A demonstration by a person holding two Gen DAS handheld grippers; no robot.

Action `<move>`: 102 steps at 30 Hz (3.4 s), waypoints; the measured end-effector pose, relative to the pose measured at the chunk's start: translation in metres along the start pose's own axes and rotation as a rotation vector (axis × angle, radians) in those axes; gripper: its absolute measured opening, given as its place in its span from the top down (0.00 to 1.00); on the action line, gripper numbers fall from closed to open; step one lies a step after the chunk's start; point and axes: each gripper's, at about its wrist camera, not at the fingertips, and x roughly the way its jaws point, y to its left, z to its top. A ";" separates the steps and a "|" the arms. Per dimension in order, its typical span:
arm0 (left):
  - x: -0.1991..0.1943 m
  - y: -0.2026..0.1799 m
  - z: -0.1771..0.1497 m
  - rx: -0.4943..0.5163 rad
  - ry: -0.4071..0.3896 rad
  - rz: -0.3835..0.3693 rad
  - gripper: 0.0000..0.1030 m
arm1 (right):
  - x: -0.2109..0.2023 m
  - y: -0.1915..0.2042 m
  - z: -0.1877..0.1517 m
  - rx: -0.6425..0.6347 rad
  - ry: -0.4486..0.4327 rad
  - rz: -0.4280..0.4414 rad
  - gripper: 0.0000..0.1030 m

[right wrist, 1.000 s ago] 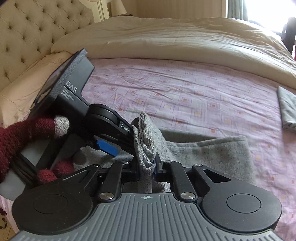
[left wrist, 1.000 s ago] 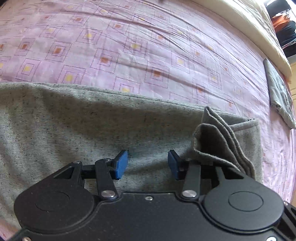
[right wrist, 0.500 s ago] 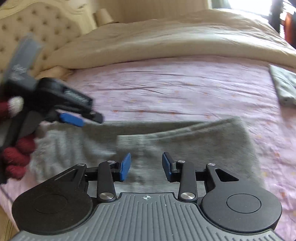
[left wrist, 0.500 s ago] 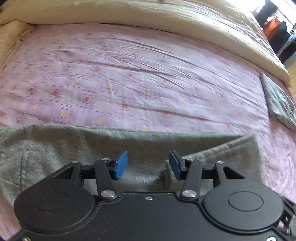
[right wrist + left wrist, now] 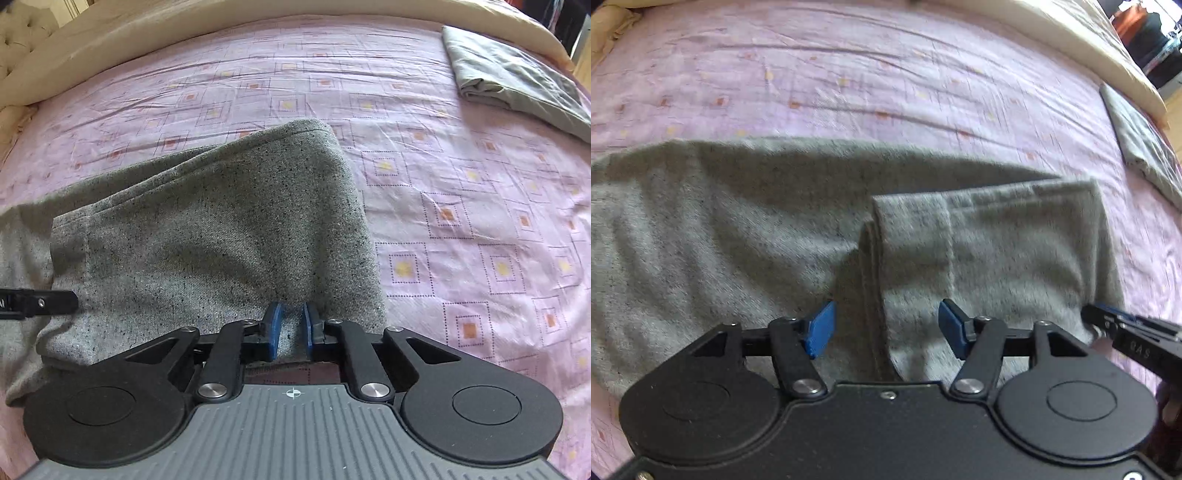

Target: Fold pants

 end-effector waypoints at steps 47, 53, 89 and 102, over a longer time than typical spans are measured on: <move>0.001 0.016 -0.042 -0.181 0.107 0.195 0.27 | 0.005 0.018 0.002 -0.147 -0.034 0.107 0.87; -0.033 0.051 -0.053 -0.198 0.045 0.210 0.31 | 0.011 0.025 0.005 -0.205 -0.029 0.084 0.87; -0.067 0.282 0.014 -0.196 -0.012 0.259 0.30 | -0.009 0.216 0.027 -0.129 -0.136 0.105 0.87; -0.020 0.314 0.012 -0.158 0.104 0.152 0.00 | 0.051 0.254 0.016 -0.246 0.093 0.085 0.86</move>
